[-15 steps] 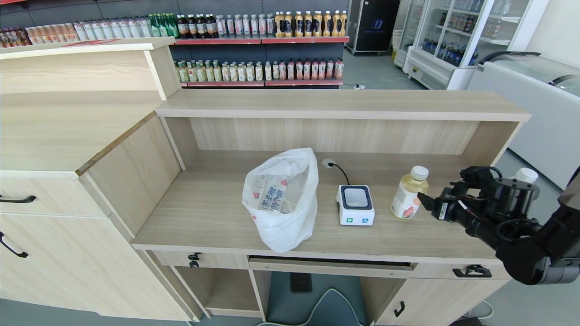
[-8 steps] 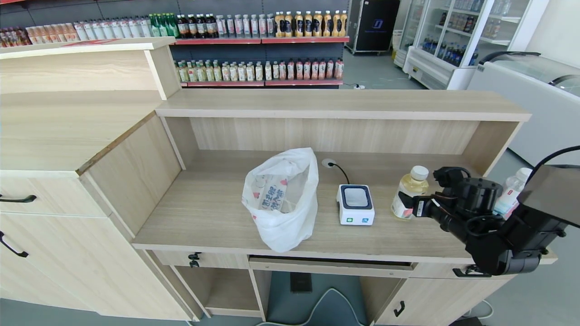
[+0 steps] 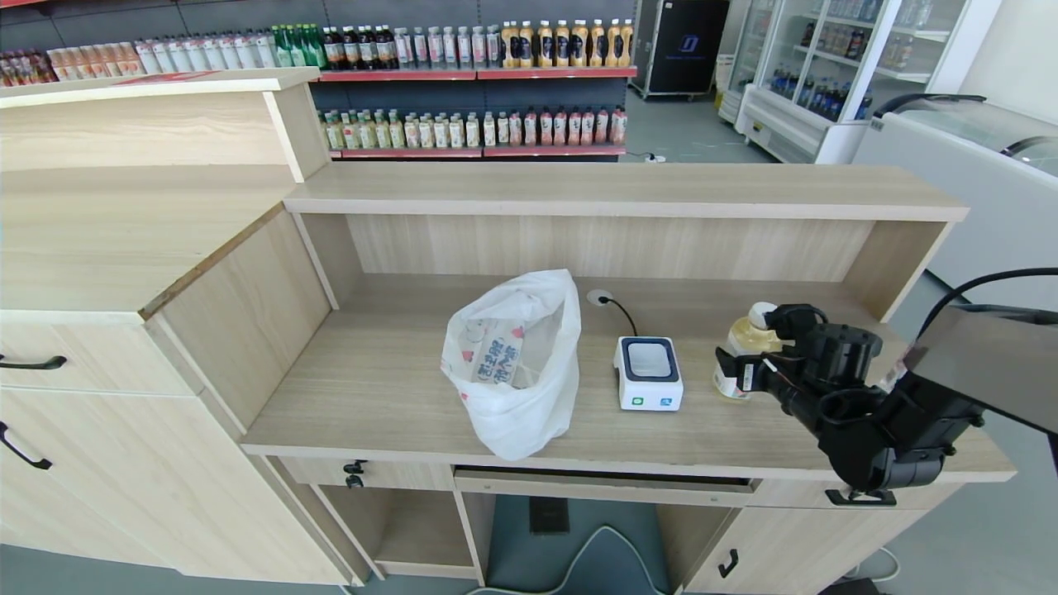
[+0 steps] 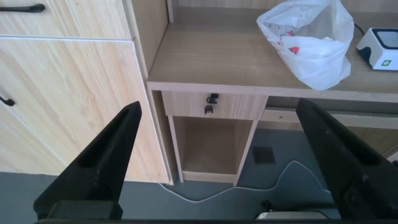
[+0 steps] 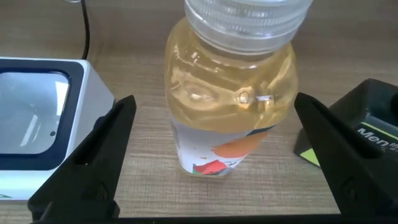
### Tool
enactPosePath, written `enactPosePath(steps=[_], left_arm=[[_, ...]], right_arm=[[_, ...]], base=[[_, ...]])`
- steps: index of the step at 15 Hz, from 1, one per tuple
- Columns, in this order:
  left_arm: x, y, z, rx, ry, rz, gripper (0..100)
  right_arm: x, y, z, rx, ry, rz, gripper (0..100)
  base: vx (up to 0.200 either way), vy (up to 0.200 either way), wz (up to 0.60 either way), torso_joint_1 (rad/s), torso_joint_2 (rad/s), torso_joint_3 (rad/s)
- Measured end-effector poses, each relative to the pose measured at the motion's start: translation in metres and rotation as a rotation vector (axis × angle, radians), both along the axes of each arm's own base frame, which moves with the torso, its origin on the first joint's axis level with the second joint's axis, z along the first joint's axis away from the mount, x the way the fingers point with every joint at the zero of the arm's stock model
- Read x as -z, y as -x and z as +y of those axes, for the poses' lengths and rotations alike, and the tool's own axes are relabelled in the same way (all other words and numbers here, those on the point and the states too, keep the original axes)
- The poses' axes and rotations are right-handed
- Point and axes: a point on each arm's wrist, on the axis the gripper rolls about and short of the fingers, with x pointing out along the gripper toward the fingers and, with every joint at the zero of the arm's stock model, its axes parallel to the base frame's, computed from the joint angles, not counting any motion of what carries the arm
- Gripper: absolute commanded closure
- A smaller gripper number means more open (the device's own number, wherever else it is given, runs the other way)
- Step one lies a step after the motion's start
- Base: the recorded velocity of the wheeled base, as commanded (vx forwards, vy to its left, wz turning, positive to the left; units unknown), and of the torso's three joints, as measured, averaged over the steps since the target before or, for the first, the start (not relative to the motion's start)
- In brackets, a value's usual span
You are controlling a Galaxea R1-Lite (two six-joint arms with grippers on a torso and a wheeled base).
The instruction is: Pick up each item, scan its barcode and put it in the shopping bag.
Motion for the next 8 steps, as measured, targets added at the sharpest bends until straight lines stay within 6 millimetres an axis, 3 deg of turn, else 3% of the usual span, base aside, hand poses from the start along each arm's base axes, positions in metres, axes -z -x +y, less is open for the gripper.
enactPosePath(steps=[8], left_arm=[[0.0, 0.0, 0.0, 0.0, 0.0, 0.0, 0]], right_arm=[[0.011, -0.02, 0.005, -0.011, 0.0, -0.012, 0]], base=[[0.0, 0.0, 0.0, 0.0, 0.0, 0.0]])
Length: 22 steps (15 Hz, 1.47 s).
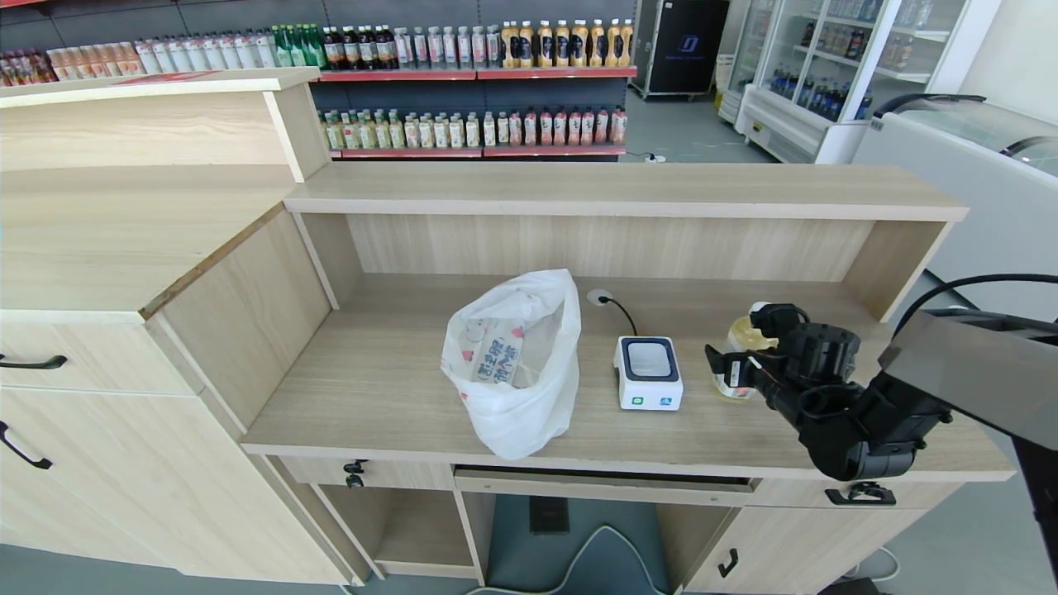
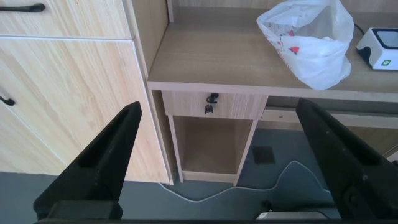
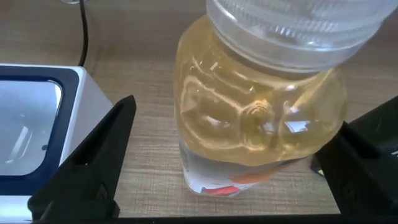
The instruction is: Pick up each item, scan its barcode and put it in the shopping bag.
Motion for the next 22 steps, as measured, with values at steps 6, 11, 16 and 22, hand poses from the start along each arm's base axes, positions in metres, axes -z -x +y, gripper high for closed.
enactPosePath(steps=[6, 11, 16, 22], left_arm=[[0.0, 0.0, 0.0, 0.0, 0.0, 0.0, 0], [0.0, 0.0, 0.0, 0.0, 0.0, 0.0, 0], [0.0, 0.0, 0.0, 0.0, 0.0, 0.0, 0], [0.0, 0.0, 0.0, 0.0, 0.0, 0.0, 0]], right_arm=[[0.014, -0.014, 0.0, -0.012, 0.04, 0.018, 0], [0.016, -0.03, 0.002, -0.066, 0.061, -0.012, 100], [0.022, -0.036, 0.002, -0.073, 0.084, 0.003, 100], [0.01, -0.036, 0.0, -0.116, 0.083, 0.004, 100]], base=[[0.0, 0.0, 0.0, 0.0, 0.0, 0.0], [0.0, 0.0, 0.0, 0.0, 0.0, 0.0], [0.0, 0.0, 0.0, 0.0, 0.0, 0.0], [0.0, 0.0, 0.0, 0.0, 0.0, 0.0]])
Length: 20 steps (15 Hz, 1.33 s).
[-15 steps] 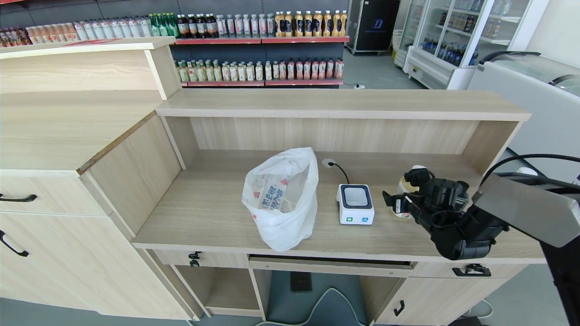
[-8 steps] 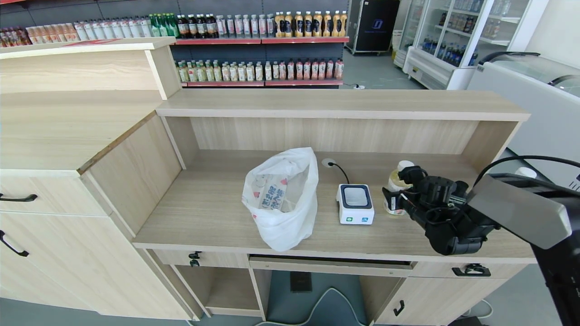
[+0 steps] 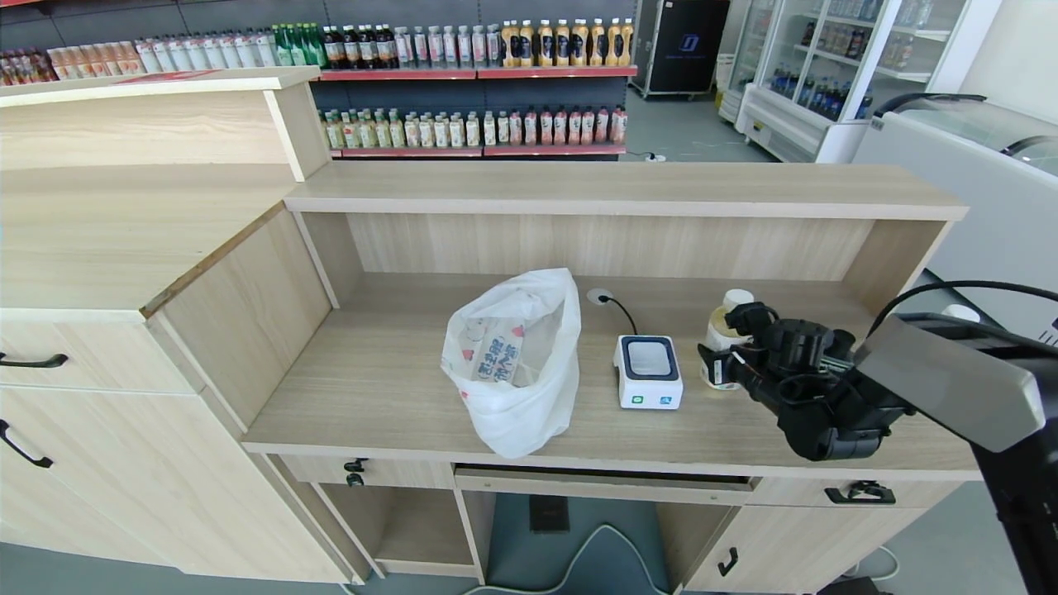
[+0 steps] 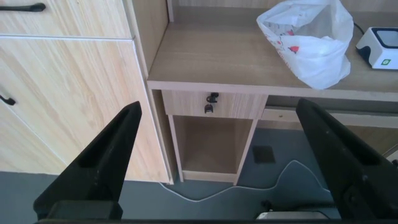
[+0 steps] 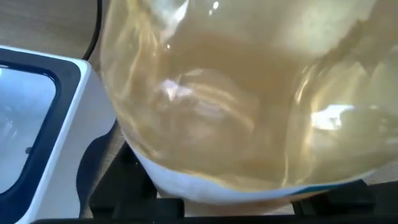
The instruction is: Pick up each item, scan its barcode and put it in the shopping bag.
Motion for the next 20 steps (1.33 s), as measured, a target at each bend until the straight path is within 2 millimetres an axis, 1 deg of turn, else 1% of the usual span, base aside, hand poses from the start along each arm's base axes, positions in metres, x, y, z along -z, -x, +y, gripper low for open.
enactPosePath(steps=[2, 4, 5, 6, 7, 8, 9, 10, 11, 12, 13, 14, 15, 16, 18, 19, 20], left_arm=[[0.0, 0.0, 0.0, 0.0, 0.0, 0.0, 0], [0.0, 0.0, 0.0, -0.001, 0.0, 0.0, 0], [0.0, 0.0, 0.0, -0.001, 0.0, 0.0, 0], [0.0, 0.0, 0.0, -0.001, 0.0, 0.0, 0], [0.0, 0.0, 0.0, -0.001, 0.0, 0.0, 0], [0.0, 0.0, 0.0, -0.001, 0.0, 0.0, 0], [0.0, 0.0, 0.0, 0.0, 0.0, 0.0, 0], [0.0, 0.0, 0.0, 0.0, 0.0, 0.0, 0], [0.0, 0.0, 0.0, 0.0, 0.0, 0.0, 0], [0.0, 0.0, 0.0, 0.0, 0.0, 0.0, 0], [0.0, 0.0, 0.0, 0.0, 0.0, 0.0, 0], [0.0, 0.0, 0.0, 0.0, 0.0, 0.0, 0], [0.0, 0.0, 0.0, 0.0, 0.0, 0.0, 0], [0.0, 0.0, 0.0, 0.0, 0.0, 0.0, 0], [0.0, 0.0, 0.0, 0.0, 0.0, 0.0, 0], [0.0, 0.0, 0.0, 0.0, 0.0, 0.0, 0], [0.0, 0.0, 0.0, 0.0, 0.0, 0.0, 0]], right_arm=[[-0.021, 0.003, -0.004, -0.026, -0.025, 0.024, 100], [-0.056, 0.014, -0.01, -0.077, -0.094, 0.1, 100], [-0.076, 0.021, -0.013, -0.107, -0.134, 0.138, 100], [-0.107, 0.034, -0.017, -0.152, -0.191, 0.181, 100], [-0.132, 0.047, -0.02, -0.201, -0.241, 0.208, 100], [-0.16, 0.065, -0.023, -0.263, -0.295, 0.23, 100], [-0.19, 0.088, -0.025, -0.339, -0.353, 0.248, 100], [-0.216, 0.114, -0.024, -0.413, -0.402, 0.249, 100], [-0.232, 0.14, -0.021, -0.491, -0.441, 0.257, 100], [-0.242, 0.166, -0.018, -0.565, -0.467, 0.266, 100], [-0.247, 0.197, -0.013, -0.656, -0.496, 0.286, 100], [-0.25, 0.222, -0.008, -0.724, -0.514, 0.299, 100], [-0.249, 0.252, -0.003, -0.802, -0.539, 0.32, 100], [-0.248, 0.275, 0.003, -0.862, -0.553, 0.338, 100], [-0.24, 0.311, 0.011, -0.953, -0.569, 0.391, 100], [-0.237, 0.324, 0.012, -0.976, -0.571, 0.417, 100], [-0.237, 0.332, 0.012, -0.991, -0.566, 0.411, 100]], base=[[0.0, 0.0, 0.0, 0.0, 0.0, 0.0], [0.0, 0.0, 0.0, 0.0, 0.0, 0.0], [0.0, 0.0, 0.0, 0.0, 0.0, 0.0], [0.0, 0.0, 0.0, 0.0, 0.0, 0.0], [0.0, 0.0, 0.0, 0.0, 0.0, 0.0], [0.0, 0.0, 0.0, 0.0, 0.0, 0.0], [0.0, 0.0, 0.0, 0.0, 0.0, 0.0], [0.0, 0.0, 0.0, 0.0, 0.0, 0.0], [0.0, 0.0, 0.0, 0.0, 0.0, 0.0], [0.0, 0.0, 0.0, 0.0, 0.0, 0.0], [0.0, 0.0, 0.0, 0.0, 0.0, 0.0], [0.0, 0.0, 0.0, 0.0, 0.0, 0.0], [0.0, 0.0, 0.0, 0.0, 0.0, 0.0], [0.0, 0.0, 0.0, 0.0, 0.0, 0.0], [0.0, 0.0, 0.0, 0.0, 0.0, 0.0], [0.0, 0.0, 0.0, 0.0, 0.0, 0.0], [0.0, 0.0, 0.0, 0.0, 0.0, 0.0]])
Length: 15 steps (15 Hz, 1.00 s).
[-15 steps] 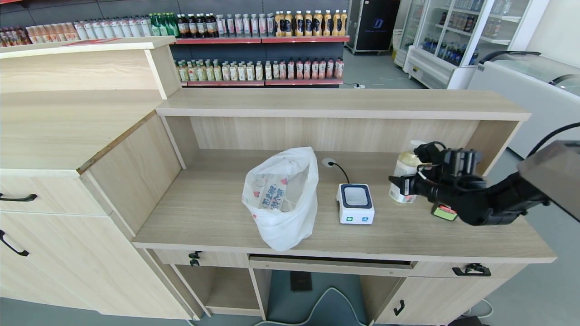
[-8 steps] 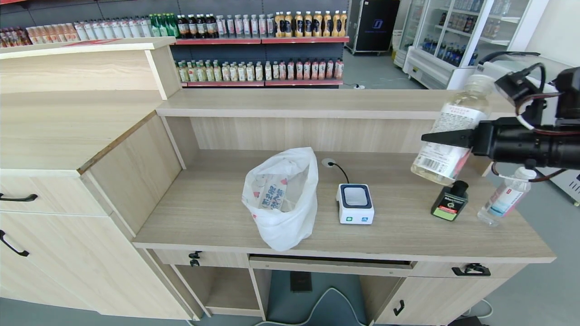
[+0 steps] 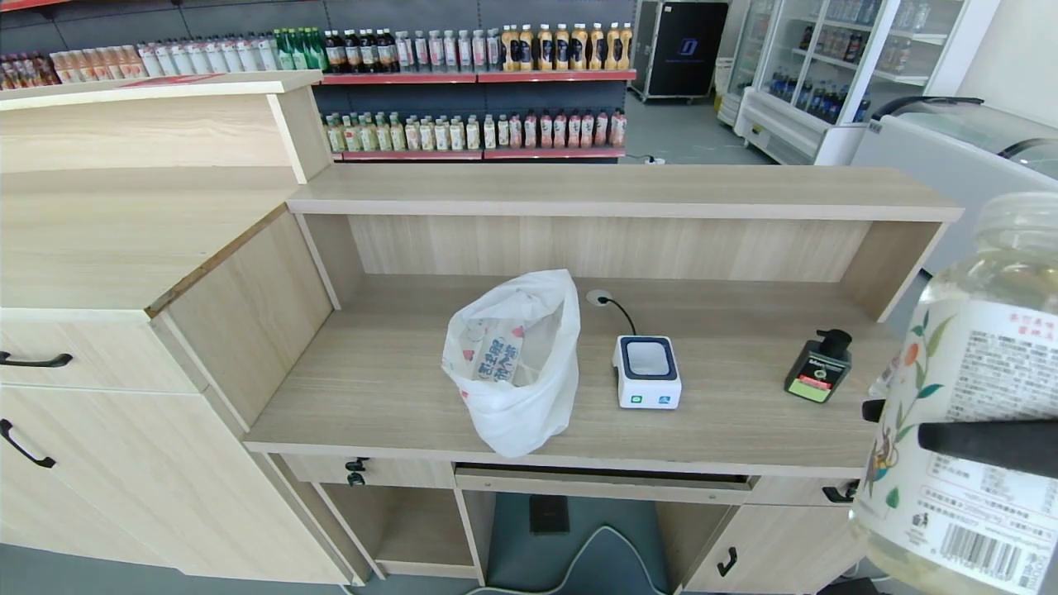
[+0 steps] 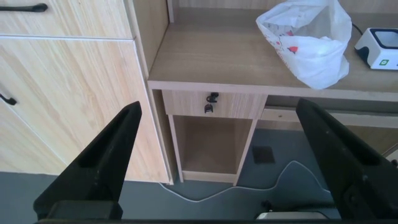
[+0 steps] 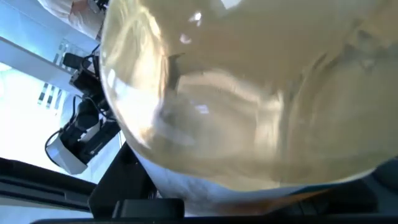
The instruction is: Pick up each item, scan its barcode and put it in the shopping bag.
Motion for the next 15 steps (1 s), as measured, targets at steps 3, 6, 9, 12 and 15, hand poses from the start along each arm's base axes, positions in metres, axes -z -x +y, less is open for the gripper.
enactPosePath(steps=[3, 6, 9, 12, 15], left_arm=[[0.0, 0.0, 0.0, 0.0, 0.0, 0.0, 0], [0.0, 0.0, 0.0, 0.0, 0.0, 0.0, 0], [0.0, 0.0, 0.0, 0.0, 0.0, 0.0, 0], [0.0, 0.0, 0.0, 0.0, 0.0, 0.0, 0], [0.0, 0.0, 0.0, 0.0, 0.0, 0.0, 0]], right_arm=[[-0.001, 0.009, -0.001, -0.012, -0.005, -0.022, 100], [-0.005, 0.012, -0.001, -0.016, -0.01, -0.041, 100], [-0.008, 0.012, -0.001, -0.02, -0.015, -0.049, 100], [-0.01, 0.014, -0.001, -0.021, -0.018, -0.052, 100], [-0.014, 0.016, -0.002, -0.017, -0.031, -0.048, 100]], base=[[0.0, 0.0, 0.0, 0.0, 0.0, 0.0], [0.0, 0.0, 0.0, 0.0, 0.0, 0.0], [0.0, 0.0, 0.0, 0.0, 0.0, 0.0], [0.0, 0.0, 0.0, 0.0, 0.0, 0.0], [0.0, 0.0, 0.0, 0.0, 0.0, 0.0]])
